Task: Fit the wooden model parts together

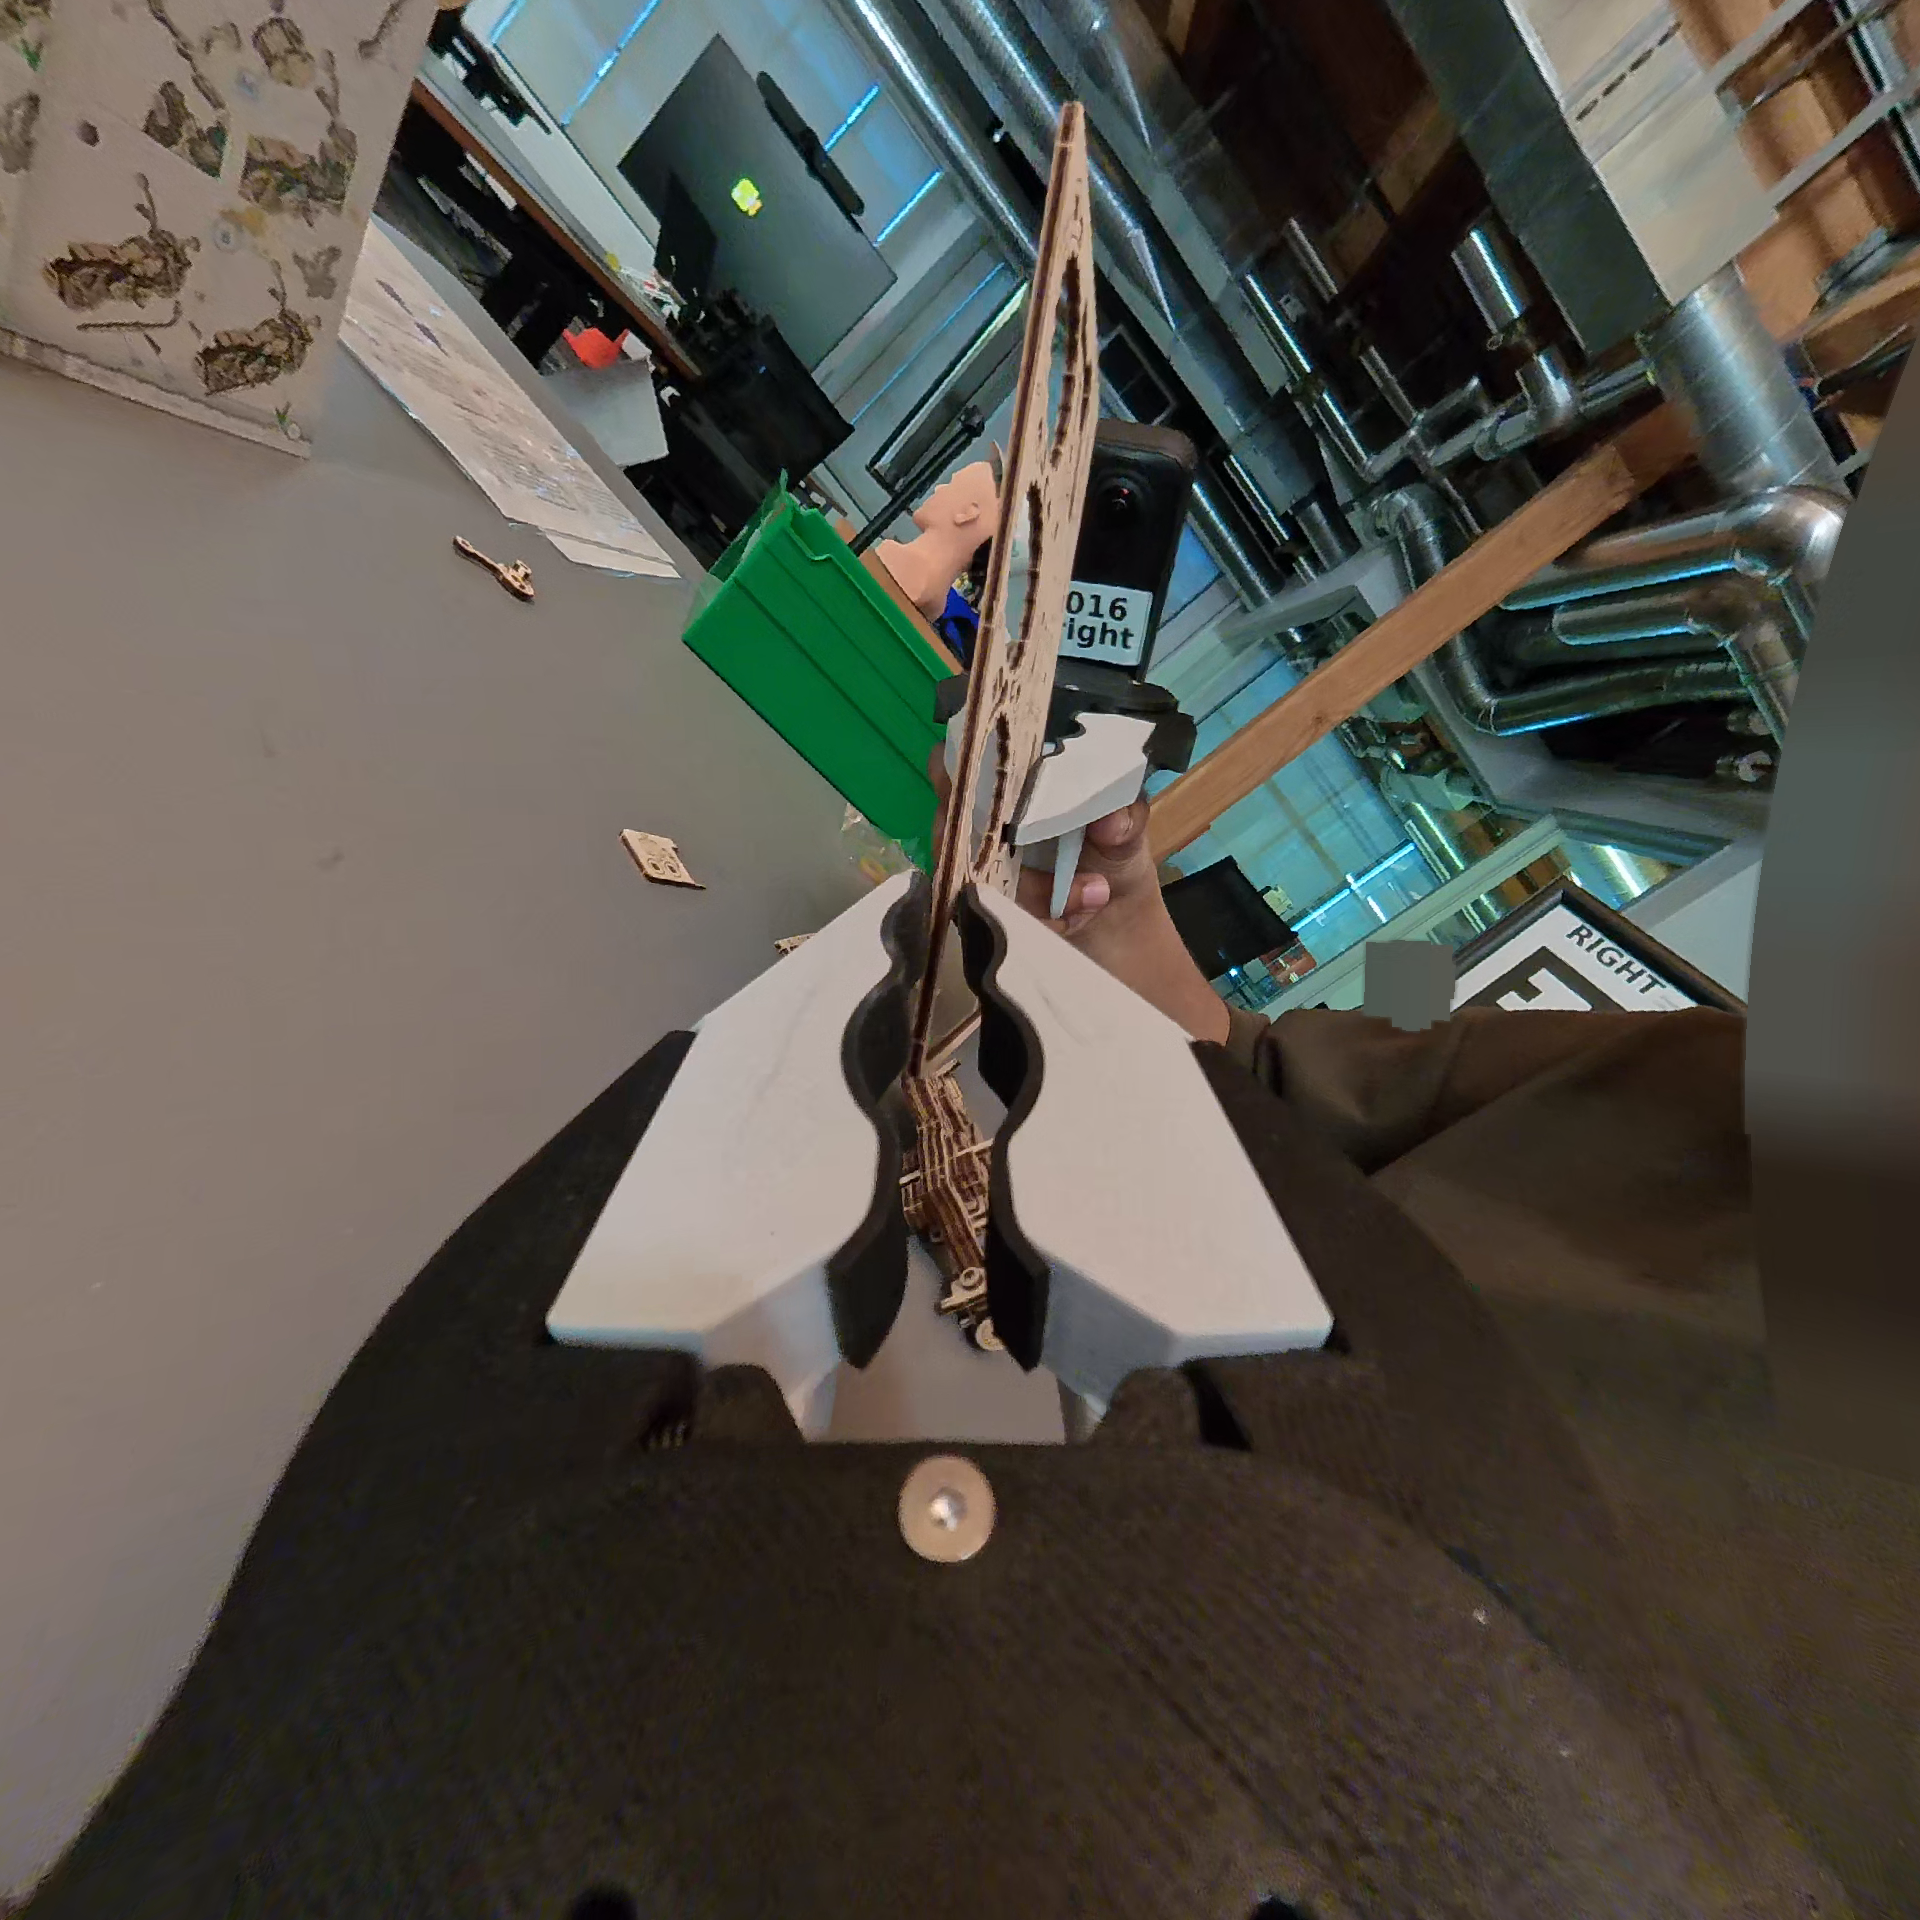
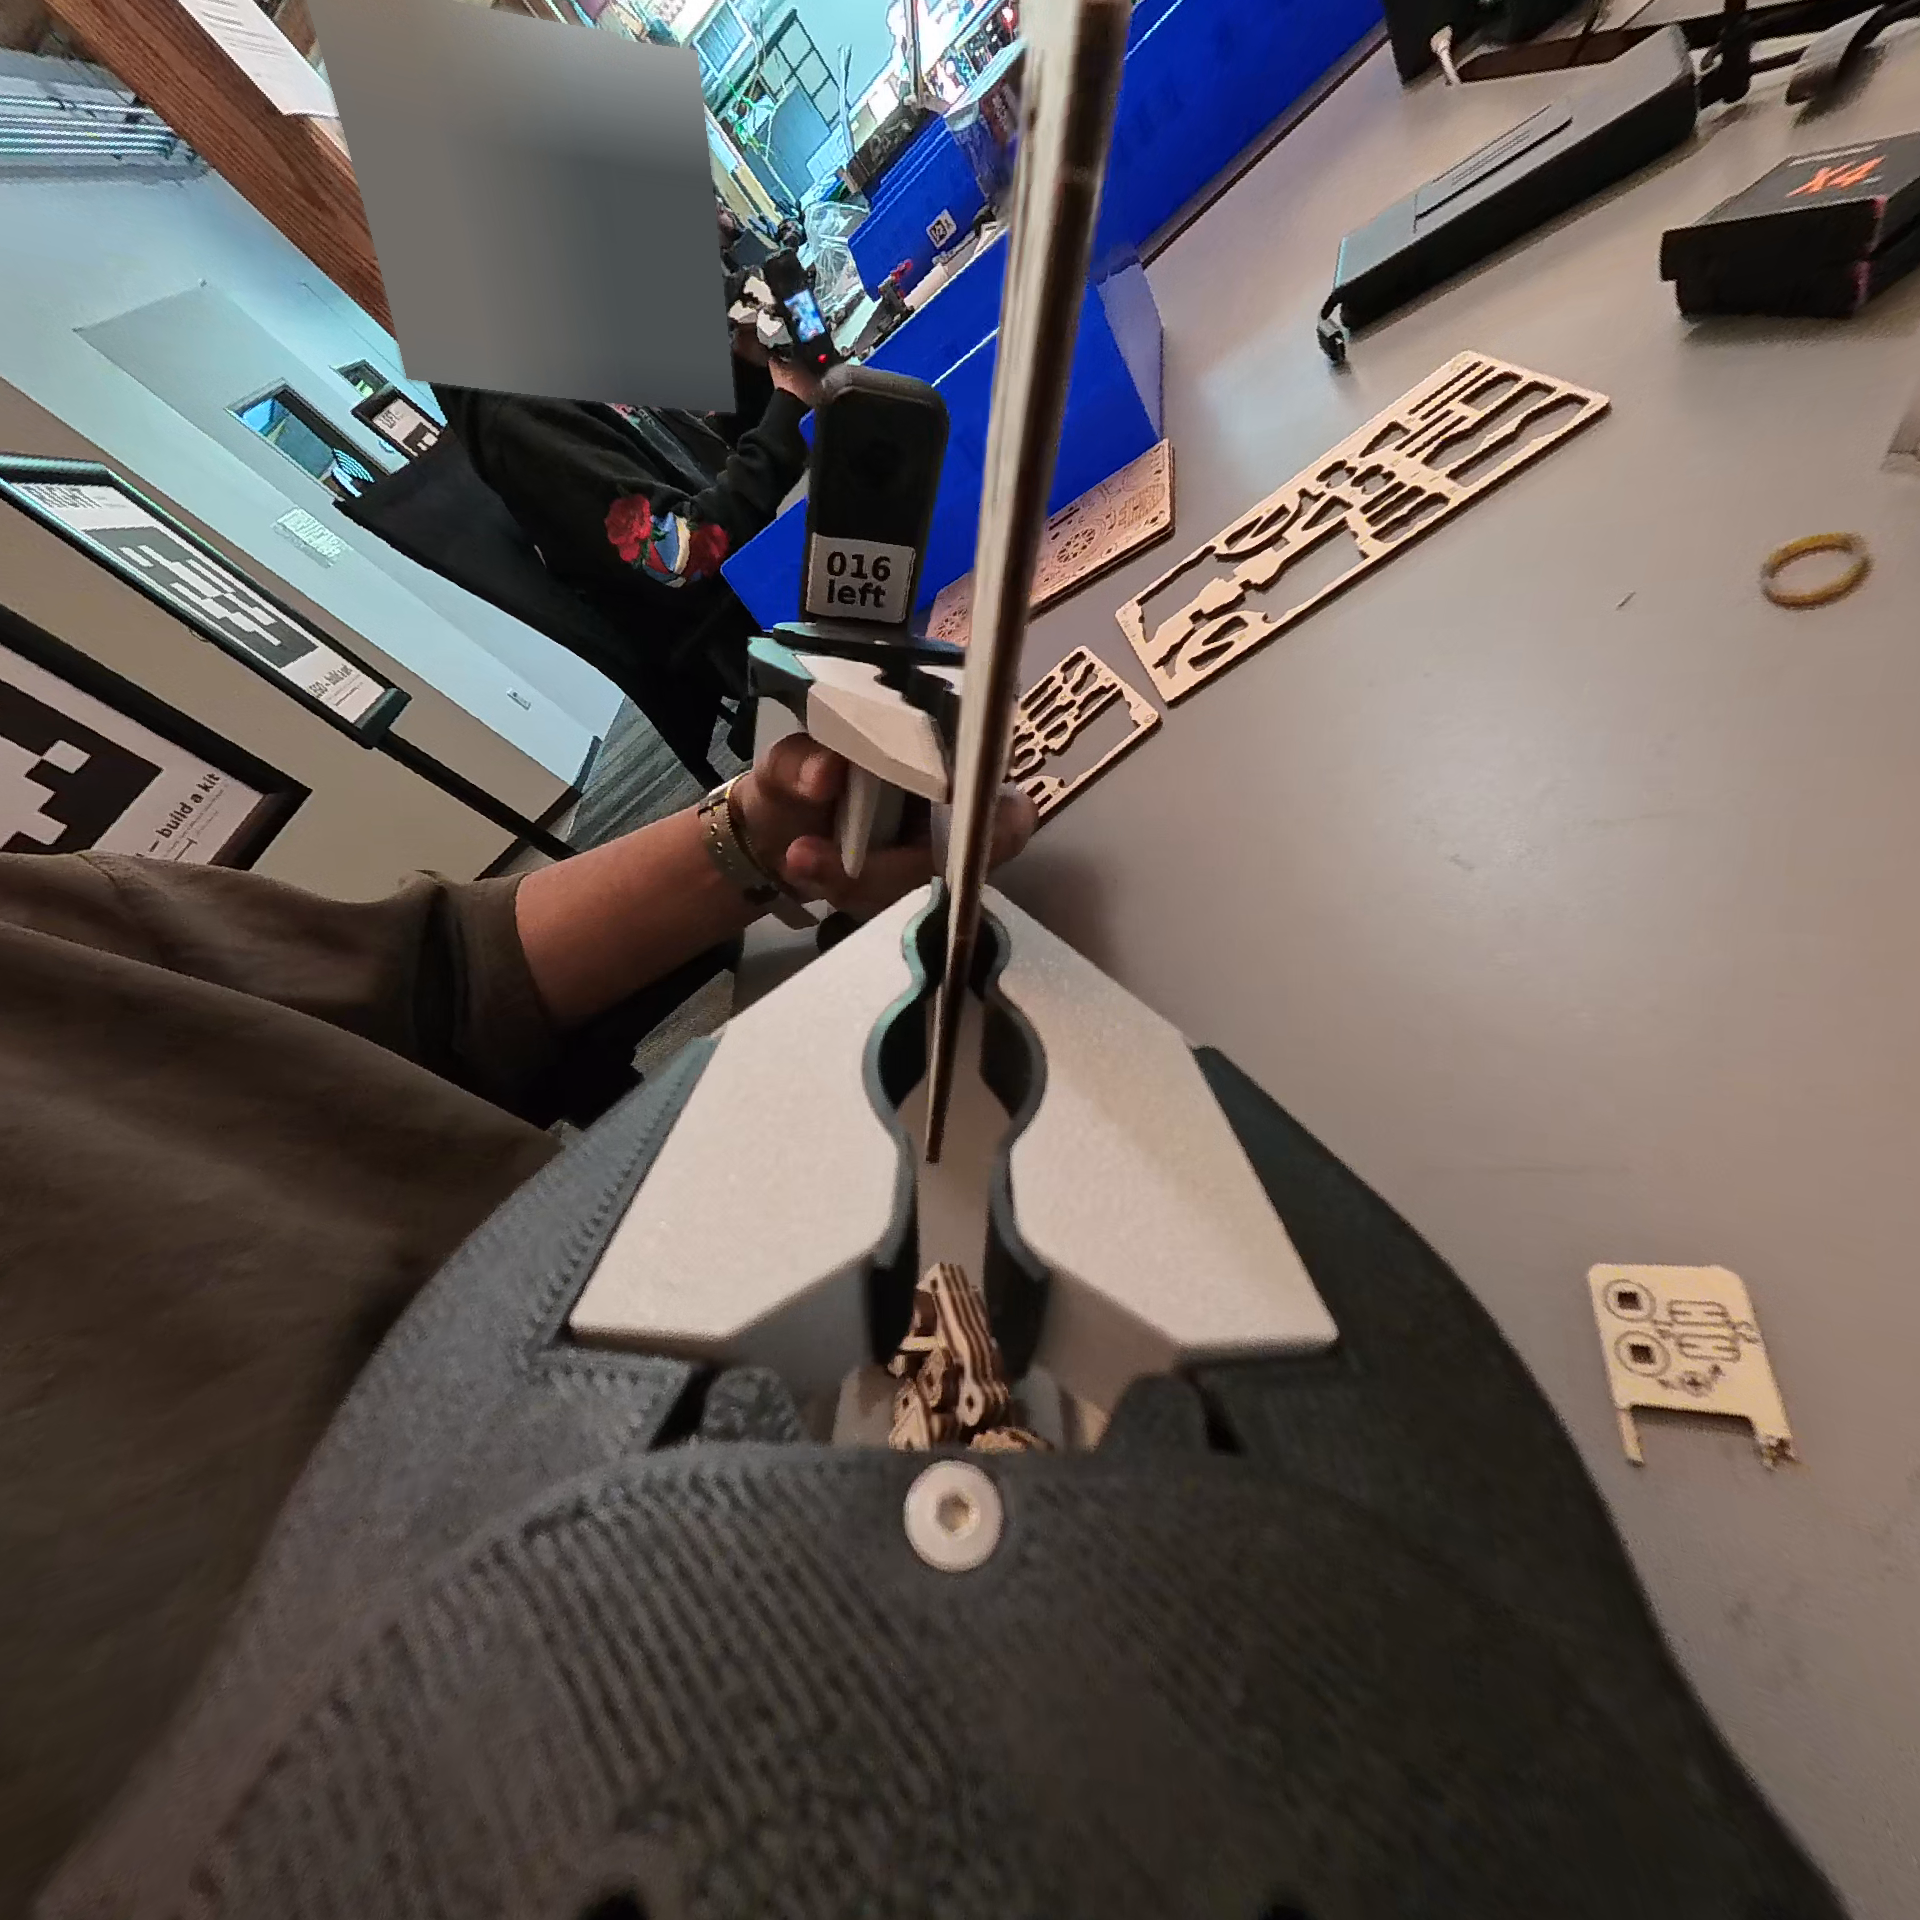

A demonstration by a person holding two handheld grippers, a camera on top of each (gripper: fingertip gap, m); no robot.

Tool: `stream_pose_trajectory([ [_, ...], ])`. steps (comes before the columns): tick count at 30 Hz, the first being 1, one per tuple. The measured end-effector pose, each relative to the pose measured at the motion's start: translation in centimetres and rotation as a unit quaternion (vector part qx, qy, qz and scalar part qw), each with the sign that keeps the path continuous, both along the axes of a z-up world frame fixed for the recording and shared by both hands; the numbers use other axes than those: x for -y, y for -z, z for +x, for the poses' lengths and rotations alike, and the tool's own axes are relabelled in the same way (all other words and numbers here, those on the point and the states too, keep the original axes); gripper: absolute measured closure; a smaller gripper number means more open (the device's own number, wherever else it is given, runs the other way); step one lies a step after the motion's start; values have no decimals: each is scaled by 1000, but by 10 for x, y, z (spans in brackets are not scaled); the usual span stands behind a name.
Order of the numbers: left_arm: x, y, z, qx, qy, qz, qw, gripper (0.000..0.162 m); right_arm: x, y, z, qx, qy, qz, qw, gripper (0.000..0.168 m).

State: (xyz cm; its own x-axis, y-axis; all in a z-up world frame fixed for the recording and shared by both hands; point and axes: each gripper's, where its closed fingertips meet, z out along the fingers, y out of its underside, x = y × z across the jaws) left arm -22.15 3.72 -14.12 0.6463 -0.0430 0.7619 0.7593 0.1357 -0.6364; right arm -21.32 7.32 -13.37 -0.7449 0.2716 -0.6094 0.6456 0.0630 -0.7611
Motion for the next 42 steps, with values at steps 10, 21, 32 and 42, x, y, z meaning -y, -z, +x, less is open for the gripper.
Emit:
stream_pose_trajectory([
  [10, -2, 9, -5, 23, -13, -20, 999, 159, 0, 7, -2, -6, 9, 18, 1000, 167],
  [21, -3, 14, -12, 23, -59, -63, 996, 158, 1, 11, -6, -15, 28, 34, 999, 167],
  [32, -2, 18, -17, 61, -78, -60, 993, 158, 3, 16, -5, -26, 28, 53, 998, 166],
  [42, -1, 14, -18, 24, -95, -62, 993, 158, 3, 13, -7, -32, 35, 44, 998, 167],
])
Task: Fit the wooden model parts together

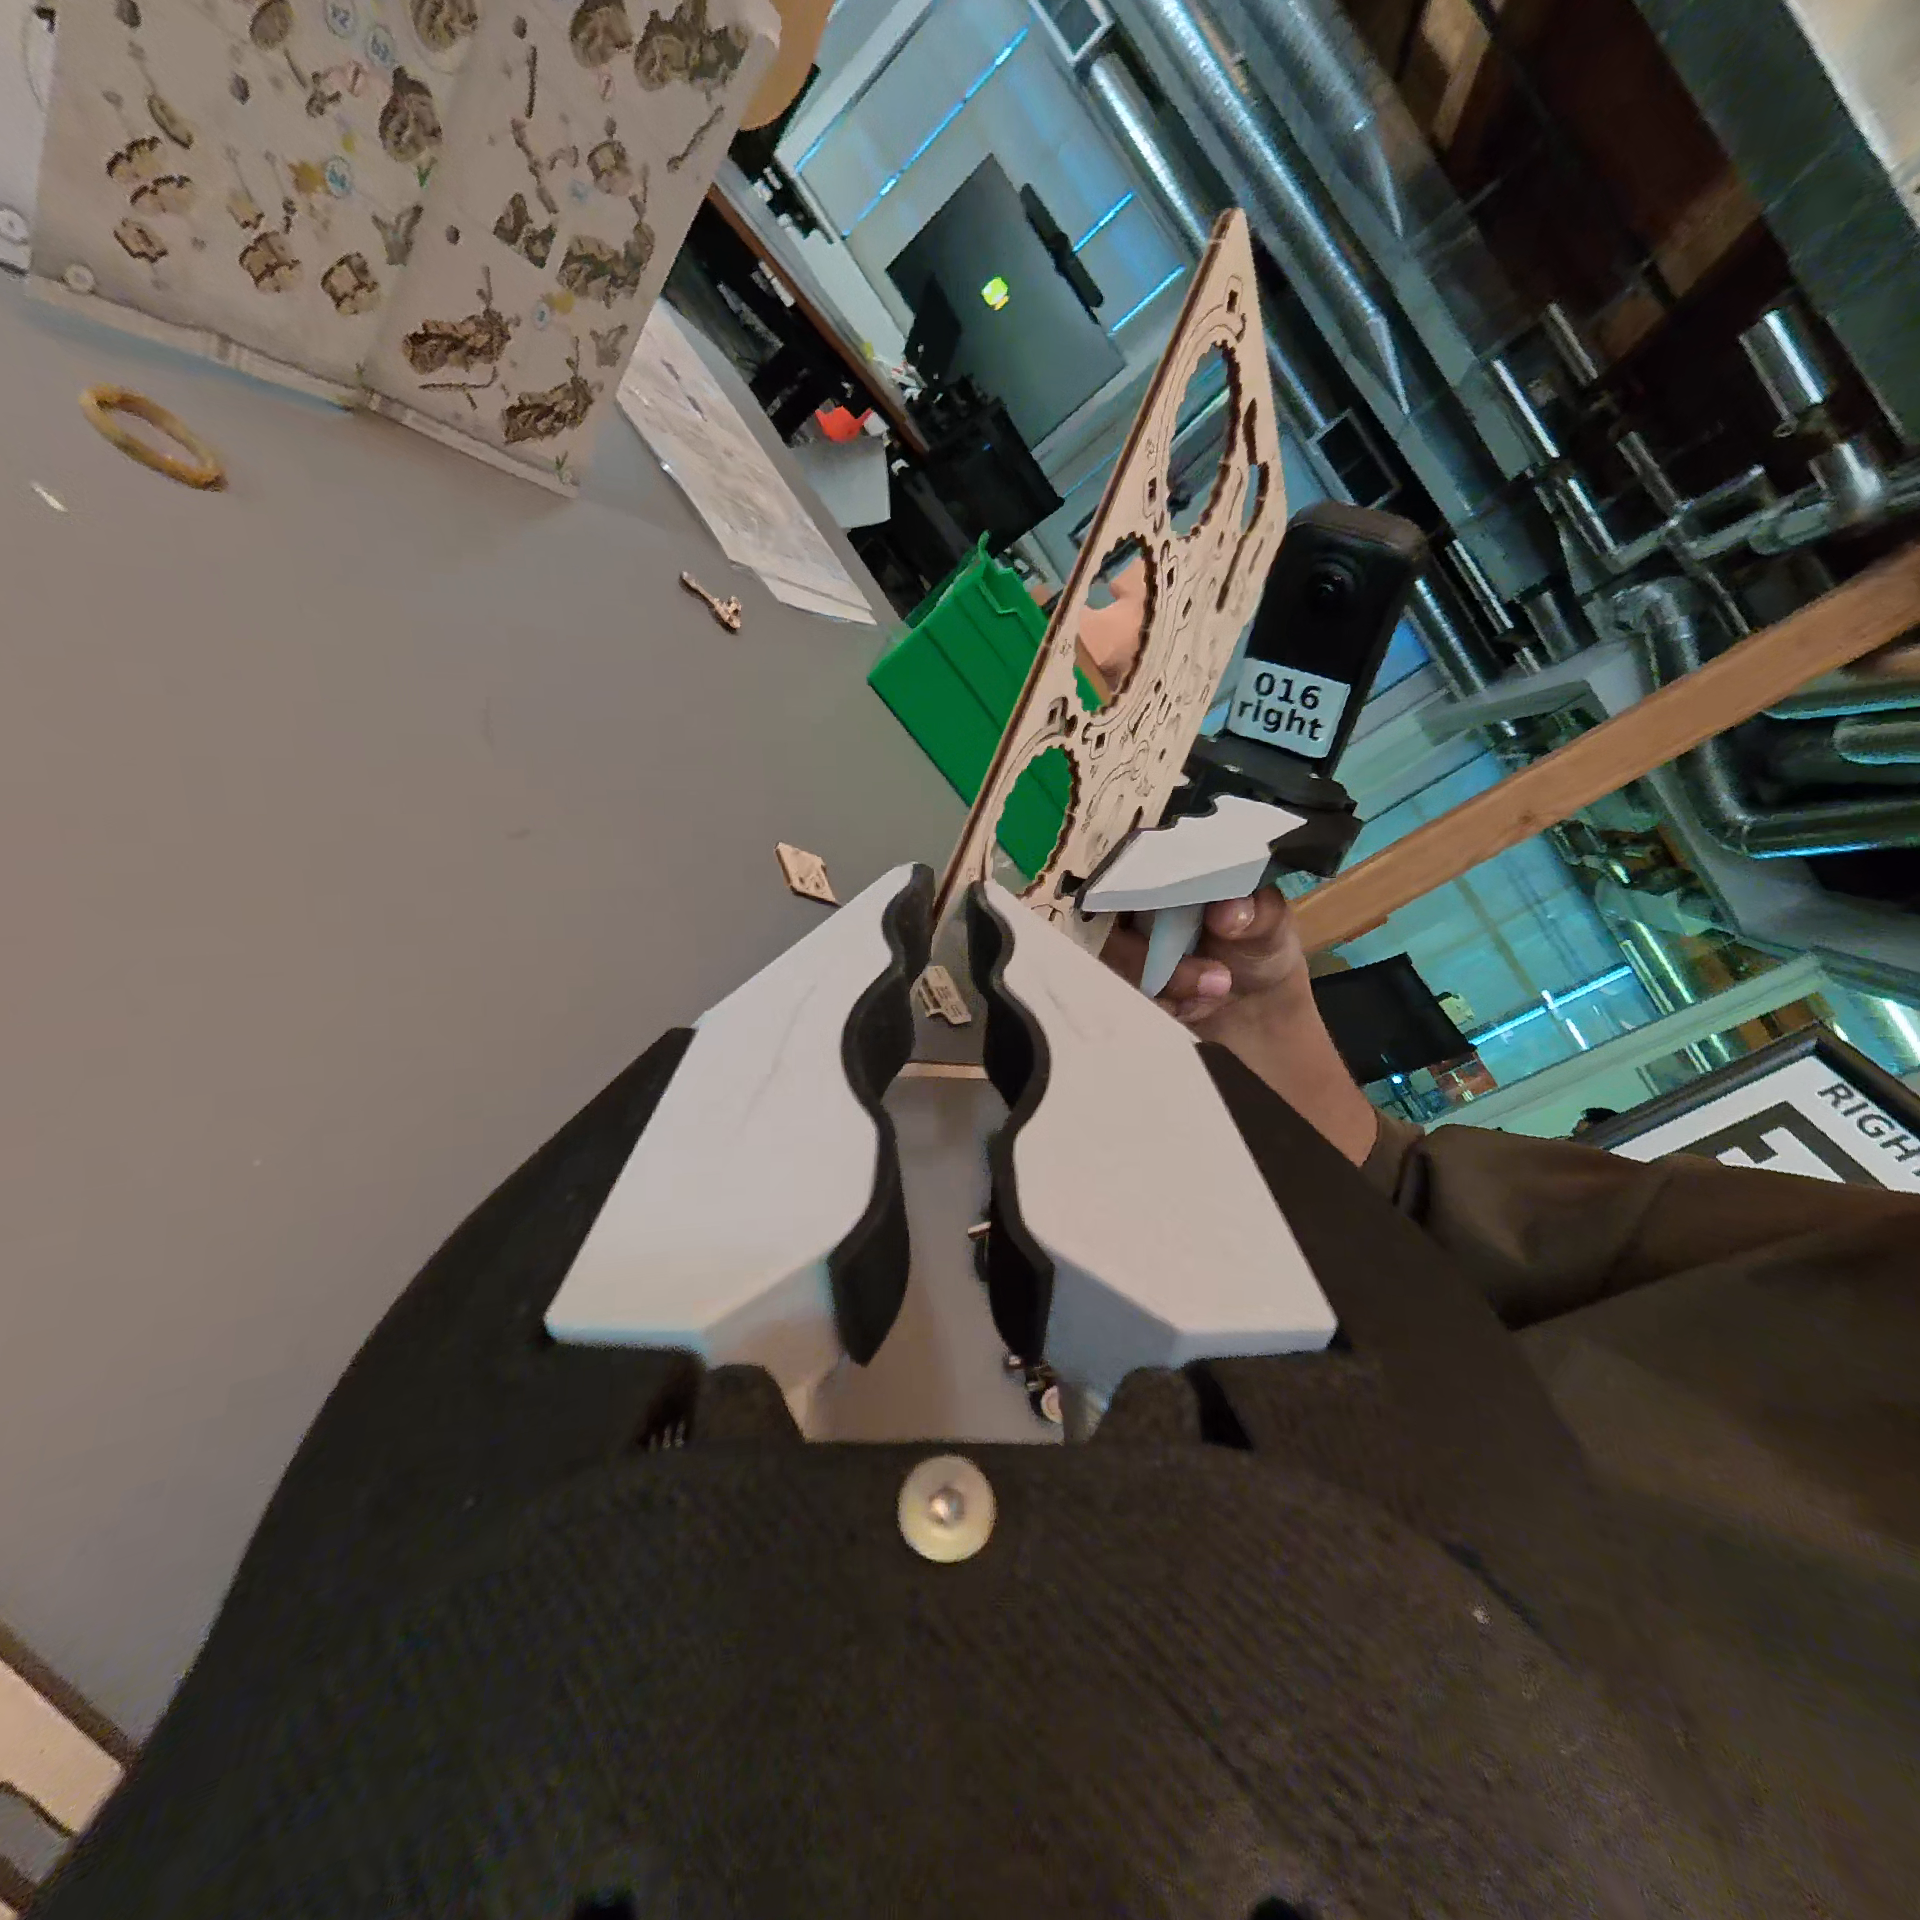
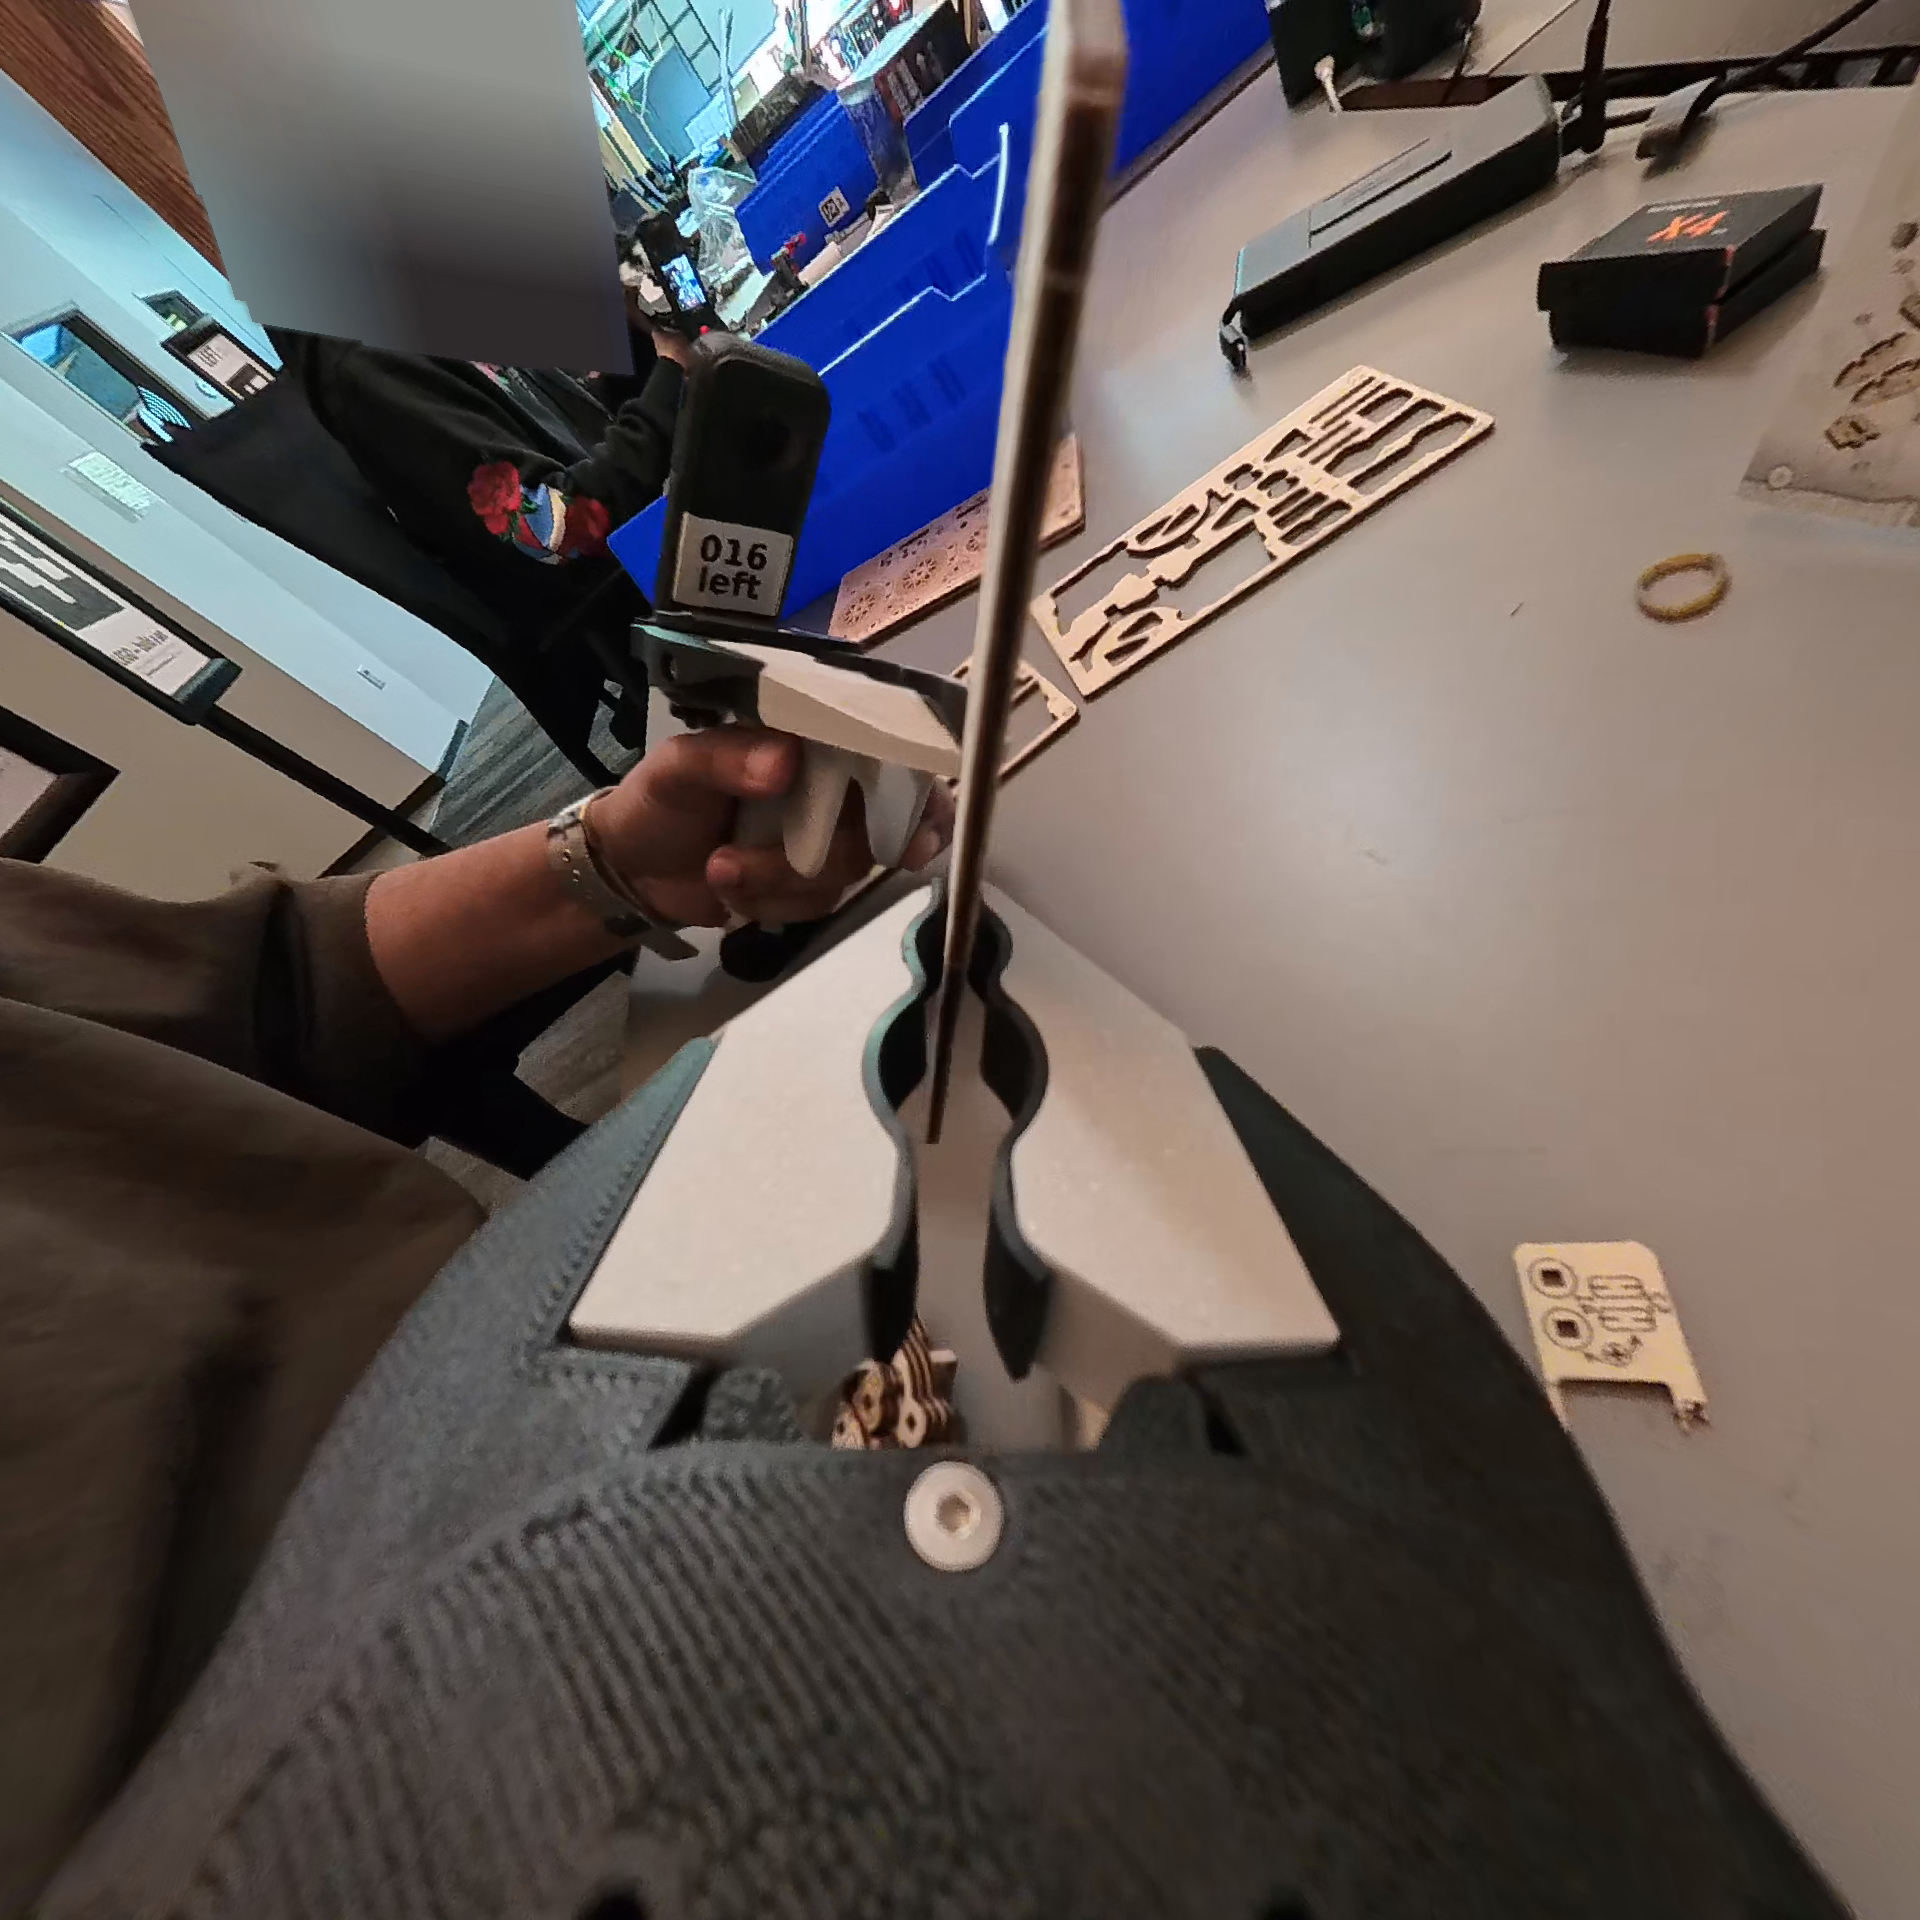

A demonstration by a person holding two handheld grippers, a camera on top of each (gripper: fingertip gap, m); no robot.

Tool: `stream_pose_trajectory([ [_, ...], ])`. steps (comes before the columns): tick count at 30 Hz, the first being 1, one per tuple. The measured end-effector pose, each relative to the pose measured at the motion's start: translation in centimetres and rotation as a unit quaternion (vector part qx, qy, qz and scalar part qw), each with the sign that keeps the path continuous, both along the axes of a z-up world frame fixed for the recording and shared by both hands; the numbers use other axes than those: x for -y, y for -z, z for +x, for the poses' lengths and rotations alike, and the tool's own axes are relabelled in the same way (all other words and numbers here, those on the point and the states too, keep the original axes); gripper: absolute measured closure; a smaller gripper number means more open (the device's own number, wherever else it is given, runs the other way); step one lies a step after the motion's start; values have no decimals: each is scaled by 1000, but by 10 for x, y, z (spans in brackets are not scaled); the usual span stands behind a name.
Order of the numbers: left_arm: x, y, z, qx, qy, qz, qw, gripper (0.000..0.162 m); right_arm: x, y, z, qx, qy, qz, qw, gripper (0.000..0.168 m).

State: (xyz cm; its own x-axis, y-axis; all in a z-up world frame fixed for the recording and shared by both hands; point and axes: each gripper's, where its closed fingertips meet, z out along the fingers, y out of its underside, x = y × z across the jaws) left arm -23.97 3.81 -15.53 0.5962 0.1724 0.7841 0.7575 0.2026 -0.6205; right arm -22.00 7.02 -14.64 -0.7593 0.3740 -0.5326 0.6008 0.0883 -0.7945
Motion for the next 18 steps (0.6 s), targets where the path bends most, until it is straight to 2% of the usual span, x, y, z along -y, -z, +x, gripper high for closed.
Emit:
stream_pose_trajectory([
  [11, 2, -19, 5, -45, 17, 58, 997, 150, 1, -5, 6, 23, -24, -27, 999, 167],
  [18, 3, -21, 13, -84, 50, 41, 994, 159, 3, -9, 11, 37, -39, -43, 998, 168],
])
